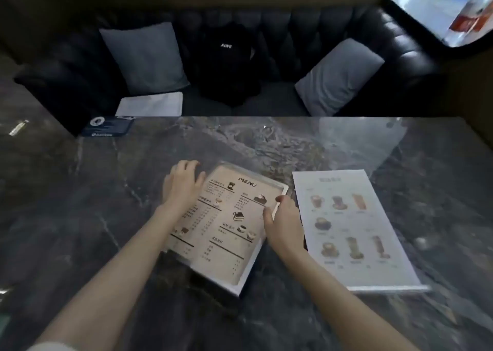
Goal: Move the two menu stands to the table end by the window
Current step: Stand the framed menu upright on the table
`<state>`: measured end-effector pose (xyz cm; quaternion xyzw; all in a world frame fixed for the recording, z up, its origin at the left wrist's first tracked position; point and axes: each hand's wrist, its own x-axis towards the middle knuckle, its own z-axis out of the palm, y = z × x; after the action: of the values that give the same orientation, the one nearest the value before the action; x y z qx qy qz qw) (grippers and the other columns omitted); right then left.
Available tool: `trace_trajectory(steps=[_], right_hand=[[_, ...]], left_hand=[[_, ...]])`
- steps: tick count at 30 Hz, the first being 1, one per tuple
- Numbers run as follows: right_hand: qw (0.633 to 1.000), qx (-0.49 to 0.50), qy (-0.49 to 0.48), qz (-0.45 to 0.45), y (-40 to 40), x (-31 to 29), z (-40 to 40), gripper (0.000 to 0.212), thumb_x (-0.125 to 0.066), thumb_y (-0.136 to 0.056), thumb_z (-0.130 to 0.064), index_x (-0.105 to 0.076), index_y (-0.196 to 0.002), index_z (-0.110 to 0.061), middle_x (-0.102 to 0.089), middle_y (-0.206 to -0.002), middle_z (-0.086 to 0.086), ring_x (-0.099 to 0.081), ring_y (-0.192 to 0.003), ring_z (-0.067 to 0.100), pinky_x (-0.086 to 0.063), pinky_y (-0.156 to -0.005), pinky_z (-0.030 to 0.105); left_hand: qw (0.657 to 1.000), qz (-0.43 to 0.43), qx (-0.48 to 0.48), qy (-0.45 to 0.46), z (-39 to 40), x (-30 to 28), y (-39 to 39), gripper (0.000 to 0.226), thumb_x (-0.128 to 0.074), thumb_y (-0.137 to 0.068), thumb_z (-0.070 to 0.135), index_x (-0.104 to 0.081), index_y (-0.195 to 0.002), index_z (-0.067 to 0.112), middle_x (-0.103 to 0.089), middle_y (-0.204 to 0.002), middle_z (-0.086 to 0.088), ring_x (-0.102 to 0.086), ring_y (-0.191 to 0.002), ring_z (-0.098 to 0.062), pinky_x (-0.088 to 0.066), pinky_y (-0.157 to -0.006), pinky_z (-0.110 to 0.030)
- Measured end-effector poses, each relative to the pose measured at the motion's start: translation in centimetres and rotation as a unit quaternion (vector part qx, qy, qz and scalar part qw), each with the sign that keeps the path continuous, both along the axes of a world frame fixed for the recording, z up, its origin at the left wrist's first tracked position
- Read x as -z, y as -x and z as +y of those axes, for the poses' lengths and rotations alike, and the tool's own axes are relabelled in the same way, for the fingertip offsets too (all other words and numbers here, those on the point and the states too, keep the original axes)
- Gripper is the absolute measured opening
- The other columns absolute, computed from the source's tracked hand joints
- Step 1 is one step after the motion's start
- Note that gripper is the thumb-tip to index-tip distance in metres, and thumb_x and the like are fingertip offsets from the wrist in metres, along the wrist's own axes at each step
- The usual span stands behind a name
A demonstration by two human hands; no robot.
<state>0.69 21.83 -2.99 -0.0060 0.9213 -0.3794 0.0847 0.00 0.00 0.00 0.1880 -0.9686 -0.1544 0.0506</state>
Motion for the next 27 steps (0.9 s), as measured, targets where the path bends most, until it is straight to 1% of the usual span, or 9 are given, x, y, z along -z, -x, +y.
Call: trace_trajectory(steps=[3,6,10,13,15,16,20,23,27], right_hand=[[1.0,0.017,0.006,-0.017,-0.3,1.7,-0.1,0.042,-0.055,-0.086,-0.022,-0.041,-0.121,-0.003,-0.05,-0.124,0.018,-0.044,-0.118,0.033,-0.041,-0.097,0.043],[0.991,0.043,0.097,-0.084,-0.6,3.1,-0.1,0.043,-0.055,-0.084,-0.018,-0.039,-0.121,-0.004,-0.052,-0.123,0.013,-0.05,-0.115,0.03,-0.045,-0.092,0.039],[0.933,0.119,0.242,-0.237,-0.3,3.7,-0.2,0.041,-0.053,-0.085,-0.017,-0.041,-0.12,-0.001,-0.062,-0.108,0.007,-0.061,-0.092,0.022,-0.053,-0.075,0.034],[0.881,0.123,0.327,-0.319,-0.2,3.8,-0.2,0.024,-0.05,-0.086,-0.012,-0.054,-0.108,-0.002,-0.069,-0.089,0.006,-0.069,-0.075,0.019,-0.056,-0.051,0.027],[0.876,0.112,0.334,-0.331,0.2,3.7,0.0,0.021,-0.05,-0.086,-0.009,-0.056,-0.106,-0.003,-0.07,-0.089,0.006,-0.071,-0.073,0.019,-0.057,-0.05,0.028],[0.876,0.107,0.331,-0.333,0.4,3.6,0.0,0.021,-0.049,-0.086,-0.007,-0.056,-0.106,-0.002,-0.07,-0.089,0.006,-0.071,-0.072,0.019,-0.057,-0.05,0.028],[0.886,0.089,0.301,-0.341,1.0,3.3,0.0,0.021,-0.047,-0.087,-0.004,-0.057,-0.104,0.001,-0.069,-0.087,0.006,-0.07,-0.072,0.02,-0.058,-0.048,0.028],[0.89,0.08,0.291,-0.342,1.1,3.2,0.0,0.015,-0.048,-0.088,-0.005,-0.056,-0.1,0.0,-0.068,-0.088,0.006,-0.069,-0.073,0.02,-0.06,-0.051,0.029],[0.892,0.067,0.297,-0.333,0.9,2.6,0.1,0.008,-0.049,-0.089,-0.005,-0.055,-0.094,-0.004,-0.067,-0.089,0.005,-0.068,-0.072,0.018,-0.059,-0.049,0.027]], left_hand=[[0.996,-0.078,-0.022,0.025,-0.7,1.5,-0.4,0.051,-0.04,-0.095,0.038,-0.039,-0.136,0.008,-0.042,-0.141,-0.015,-0.039,-0.128,-0.033,-0.035,-0.101,-0.047],[0.991,-0.127,-0.045,0.014,-1.0,2.9,-1.2,0.054,-0.039,-0.094,0.041,-0.037,-0.136,0.007,-0.042,-0.141,-0.018,-0.039,-0.129,-0.035,-0.033,-0.102,-0.049],[0.978,-0.193,-0.085,0.005,-1.8,3.9,-1.8,0.054,-0.037,-0.093,0.048,-0.047,-0.124,0.005,-0.052,-0.131,-0.018,-0.046,-0.123,-0.036,-0.035,-0.098,-0.048],[0.971,-0.212,-0.09,-0.072,-2.4,3.8,-1.7,0.046,-0.037,-0.093,0.049,-0.054,-0.103,0.007,-0.062,-0.11,-0.014,-0.058,-0.098,-0.031,-0.042,-0.076,-0.035],[0.967,-0.203,-0.086,-0.126,-2.7,3.6,-1.6,0.036,-0.042,-0.092,0.046,-0.051,-0.085,0.011,-0.06,-0.095,-0.009,-0.054,-0.079,-0.023,-0.038,-0.06,-0.03],[0.965,-0.198,-0.088,-0.147,-2.8,3.6,-1.5,0.035,-0.044,-0.092,0.044,-0.05,-0.081,0.012,-0.061,-0.091,-0.008,-0.054,-0.076,-0.021,-0.038,-0.059,-0.03],[0.941,-0.165,-0.127,-0.267,-3.4,3.4,-1.2,0.036,-0.057,-0.087,0.037,-0.065,-0.093,0.002,-0.07,-0.09,-0.012,-0.066,-0.081,-0.026,-0.053,-0.072,-0.036],[0.942,-0.158,-0.12,-0.272,-3.3,3.2,-1.5,0.035,-0.059,-0.087,0.035,-0.066,-0.094,0.001,-0.07,-0.083,-0.011,-0.066,-0.074,-0.024,-0.051,-0.063,-0.032],[0.929,-0.148,-0.131,-0.313,-3.4,3.0,-1.8,0.033,-0.06,-0.087,0.033,-0.066,-0.097,0.003,-0.073,-0.088,-0.014,-0.07,-0.079,-0.028,-0.057,-0.073,-0.039]])
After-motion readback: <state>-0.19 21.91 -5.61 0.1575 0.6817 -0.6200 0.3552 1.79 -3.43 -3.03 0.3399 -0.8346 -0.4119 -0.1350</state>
